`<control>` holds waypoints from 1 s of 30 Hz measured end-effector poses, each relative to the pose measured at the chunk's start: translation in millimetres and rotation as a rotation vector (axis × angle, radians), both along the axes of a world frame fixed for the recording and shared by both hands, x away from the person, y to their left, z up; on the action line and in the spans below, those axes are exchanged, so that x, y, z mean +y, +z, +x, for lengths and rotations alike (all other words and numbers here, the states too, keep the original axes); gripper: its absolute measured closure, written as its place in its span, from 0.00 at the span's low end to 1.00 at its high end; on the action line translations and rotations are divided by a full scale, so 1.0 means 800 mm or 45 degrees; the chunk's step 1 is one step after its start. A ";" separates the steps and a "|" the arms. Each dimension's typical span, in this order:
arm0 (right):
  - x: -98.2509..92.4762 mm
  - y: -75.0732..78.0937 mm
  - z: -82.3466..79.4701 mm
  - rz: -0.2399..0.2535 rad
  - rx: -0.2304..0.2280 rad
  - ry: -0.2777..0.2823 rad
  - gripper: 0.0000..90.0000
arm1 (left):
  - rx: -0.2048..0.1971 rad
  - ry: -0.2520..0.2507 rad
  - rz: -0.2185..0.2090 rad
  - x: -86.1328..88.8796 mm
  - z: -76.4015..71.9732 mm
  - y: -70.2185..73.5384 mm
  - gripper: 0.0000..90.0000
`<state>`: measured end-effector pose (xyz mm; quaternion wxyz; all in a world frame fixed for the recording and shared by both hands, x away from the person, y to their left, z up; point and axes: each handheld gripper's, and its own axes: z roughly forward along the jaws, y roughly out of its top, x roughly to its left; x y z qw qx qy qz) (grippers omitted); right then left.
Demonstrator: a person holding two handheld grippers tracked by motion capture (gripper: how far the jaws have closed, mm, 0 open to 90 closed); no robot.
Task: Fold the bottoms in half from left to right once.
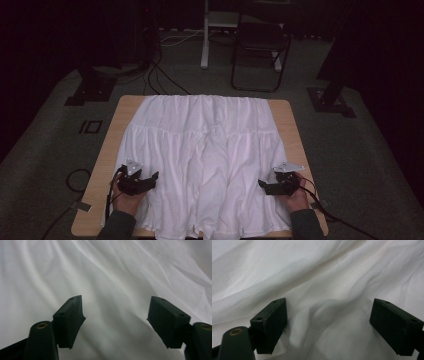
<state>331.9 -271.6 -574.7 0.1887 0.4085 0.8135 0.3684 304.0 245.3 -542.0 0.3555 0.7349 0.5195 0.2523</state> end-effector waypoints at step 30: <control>0.000 0.000 -0.003 0.001 -0.001 0.008 0.15 | 0.189 0.219 0.058 0.065 -0.032 -0.013 0.63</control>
